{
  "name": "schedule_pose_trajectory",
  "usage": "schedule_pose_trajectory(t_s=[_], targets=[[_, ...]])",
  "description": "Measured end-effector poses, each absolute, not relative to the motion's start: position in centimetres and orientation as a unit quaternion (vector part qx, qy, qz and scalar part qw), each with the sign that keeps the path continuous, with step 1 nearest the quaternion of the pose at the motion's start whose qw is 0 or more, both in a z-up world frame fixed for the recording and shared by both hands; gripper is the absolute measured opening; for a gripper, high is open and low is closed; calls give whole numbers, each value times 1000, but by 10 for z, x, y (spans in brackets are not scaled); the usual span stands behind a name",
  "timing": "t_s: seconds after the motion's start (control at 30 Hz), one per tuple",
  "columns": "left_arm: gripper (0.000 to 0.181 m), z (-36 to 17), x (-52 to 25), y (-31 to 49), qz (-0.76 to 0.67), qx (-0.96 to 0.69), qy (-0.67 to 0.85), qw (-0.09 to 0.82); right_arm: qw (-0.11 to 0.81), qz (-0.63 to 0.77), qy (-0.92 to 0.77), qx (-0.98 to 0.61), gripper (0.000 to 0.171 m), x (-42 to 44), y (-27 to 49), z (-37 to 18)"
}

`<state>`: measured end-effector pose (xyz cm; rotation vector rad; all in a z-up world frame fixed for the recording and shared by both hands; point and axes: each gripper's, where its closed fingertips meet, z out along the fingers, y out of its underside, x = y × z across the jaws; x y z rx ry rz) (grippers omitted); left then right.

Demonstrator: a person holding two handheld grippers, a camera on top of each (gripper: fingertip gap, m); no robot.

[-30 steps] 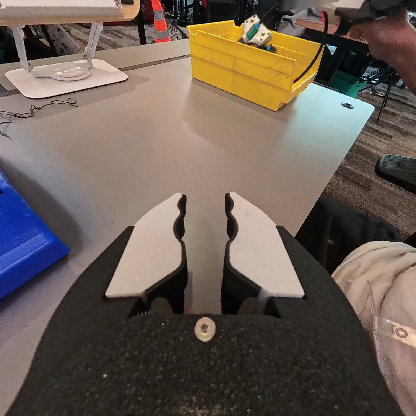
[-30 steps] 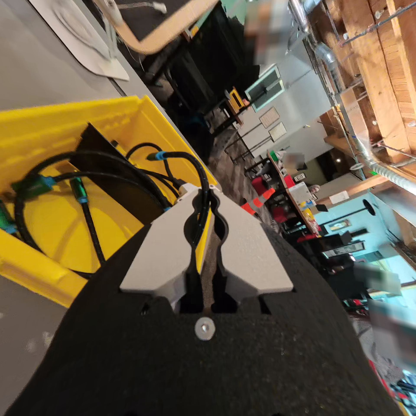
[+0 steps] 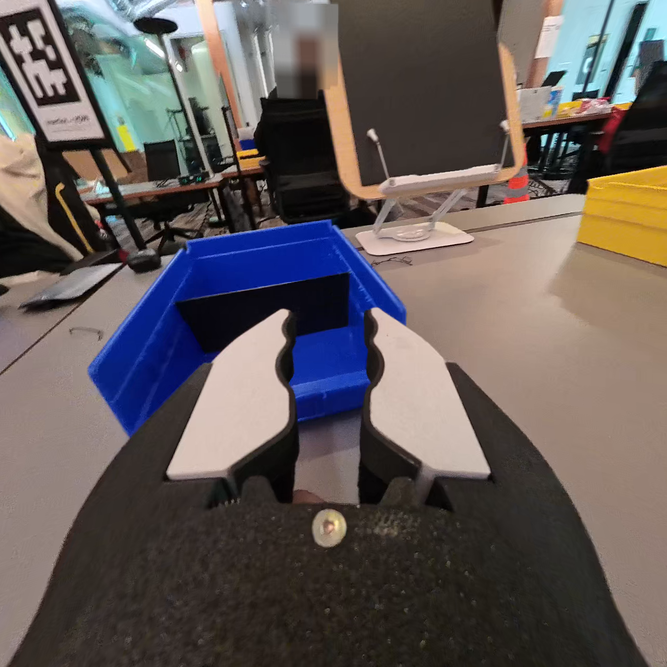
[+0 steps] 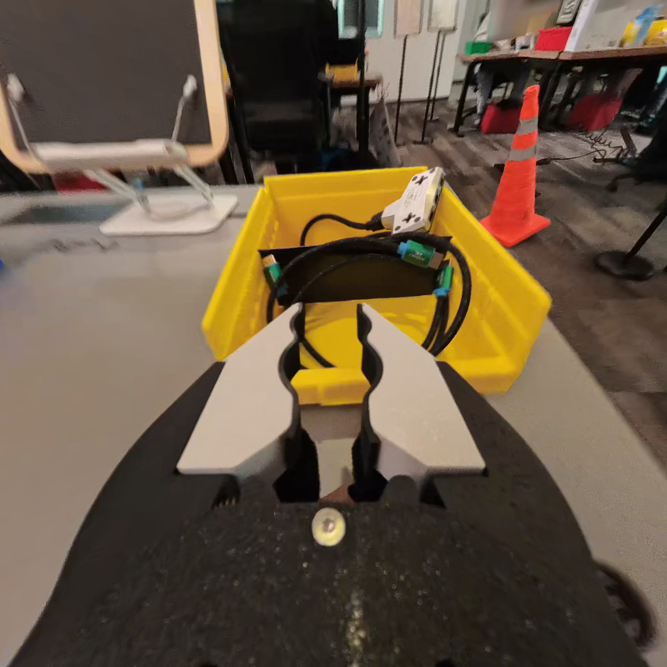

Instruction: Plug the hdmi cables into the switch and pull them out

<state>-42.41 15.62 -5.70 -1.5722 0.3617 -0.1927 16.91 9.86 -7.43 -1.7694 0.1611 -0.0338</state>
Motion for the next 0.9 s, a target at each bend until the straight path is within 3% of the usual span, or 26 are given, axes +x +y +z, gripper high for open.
schedule_pose_trajectory(t_s=[0.13, 0.43, 0.83, 0.9], targets=[[36, -65, -432, 164, -93, -725, 135, 669, 634, 74, 71, -766, 26, 144, 90, -84], [34, -76, -401, 168, -146, -740, 171, 634, 610, 17, 49, -791, 26, 156, 89, -108], [49, -75, -405, 173, -146, -723, 157, 656, 645, 20, 42, -763, 27, 149, 80, -83], [43, -77, -396, 170, -178, -733, 164, 636, 652, 53, -16, -756, 27, 122, 84, -80]])
